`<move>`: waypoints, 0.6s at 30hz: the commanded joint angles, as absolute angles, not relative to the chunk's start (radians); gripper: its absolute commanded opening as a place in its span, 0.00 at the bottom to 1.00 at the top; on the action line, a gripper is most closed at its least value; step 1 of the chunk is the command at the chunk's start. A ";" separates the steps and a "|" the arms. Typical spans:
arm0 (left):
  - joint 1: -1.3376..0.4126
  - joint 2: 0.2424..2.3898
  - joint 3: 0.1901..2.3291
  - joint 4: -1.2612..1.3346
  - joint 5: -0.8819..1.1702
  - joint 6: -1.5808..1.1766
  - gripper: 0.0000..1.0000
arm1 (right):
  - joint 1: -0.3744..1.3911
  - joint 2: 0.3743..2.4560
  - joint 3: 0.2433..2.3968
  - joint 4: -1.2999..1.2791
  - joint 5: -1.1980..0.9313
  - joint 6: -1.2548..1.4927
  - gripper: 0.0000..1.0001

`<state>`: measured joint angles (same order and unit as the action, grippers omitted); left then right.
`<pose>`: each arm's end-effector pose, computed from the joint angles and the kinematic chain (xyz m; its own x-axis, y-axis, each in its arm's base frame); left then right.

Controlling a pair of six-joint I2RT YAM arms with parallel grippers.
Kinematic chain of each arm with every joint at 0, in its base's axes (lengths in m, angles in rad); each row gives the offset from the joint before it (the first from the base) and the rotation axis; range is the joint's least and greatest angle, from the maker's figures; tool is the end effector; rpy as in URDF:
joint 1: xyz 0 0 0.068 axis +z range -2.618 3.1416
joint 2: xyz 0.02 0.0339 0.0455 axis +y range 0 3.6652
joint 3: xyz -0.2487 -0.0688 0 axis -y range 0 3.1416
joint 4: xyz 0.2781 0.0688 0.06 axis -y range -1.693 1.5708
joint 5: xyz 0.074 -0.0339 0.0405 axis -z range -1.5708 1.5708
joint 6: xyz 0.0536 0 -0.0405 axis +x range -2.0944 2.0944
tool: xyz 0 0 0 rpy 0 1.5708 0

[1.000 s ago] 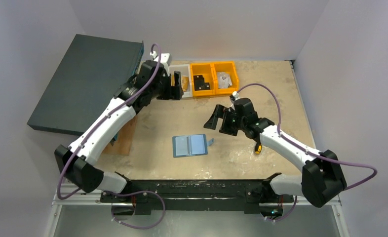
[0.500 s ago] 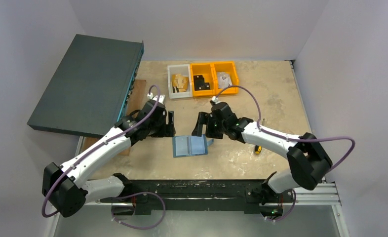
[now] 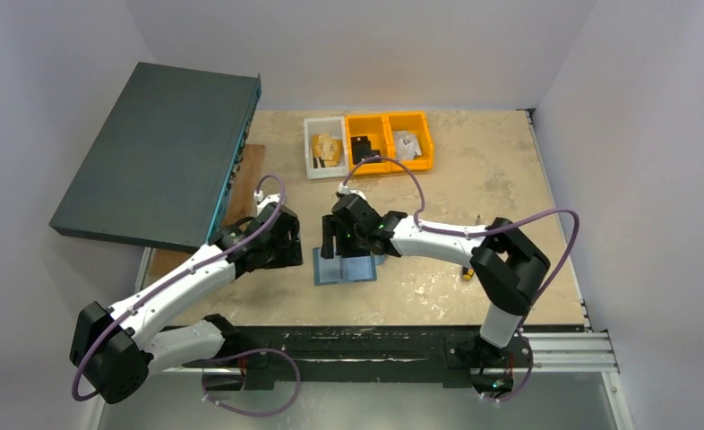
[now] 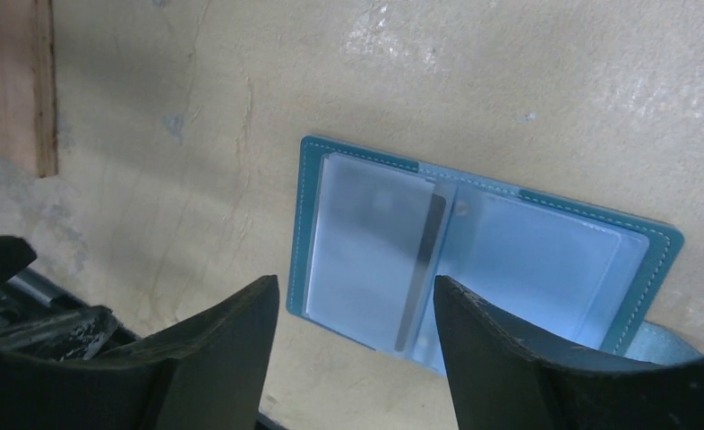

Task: Take the credit cards out of the card holder
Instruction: Remove the credit card from the card holder.

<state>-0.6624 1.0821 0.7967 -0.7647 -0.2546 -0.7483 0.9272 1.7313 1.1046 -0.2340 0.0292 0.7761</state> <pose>0.2051 -0.1429 0.2032 -0.8390 -0.1807 -0.5132 -0.1016 0.9787 -0.1784 0.2433 0.3217 0.1478 -0.8769 -0.0021 -0.4807 -0.2437 0.8638 0.4409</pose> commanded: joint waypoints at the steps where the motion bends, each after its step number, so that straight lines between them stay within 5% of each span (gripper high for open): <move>1: -0.663 1.078 0.786 -0.782 -0.306 -0.805 0.63 | 0.963 1.784 1.210 -0.329 0.154 0.744 0.61; 18: -0.653 1.105 0.782 -0.758 -0.276 -0.794 0.60 | 1.023 1.967 1.357 -0.484 0.249 0.727 0.55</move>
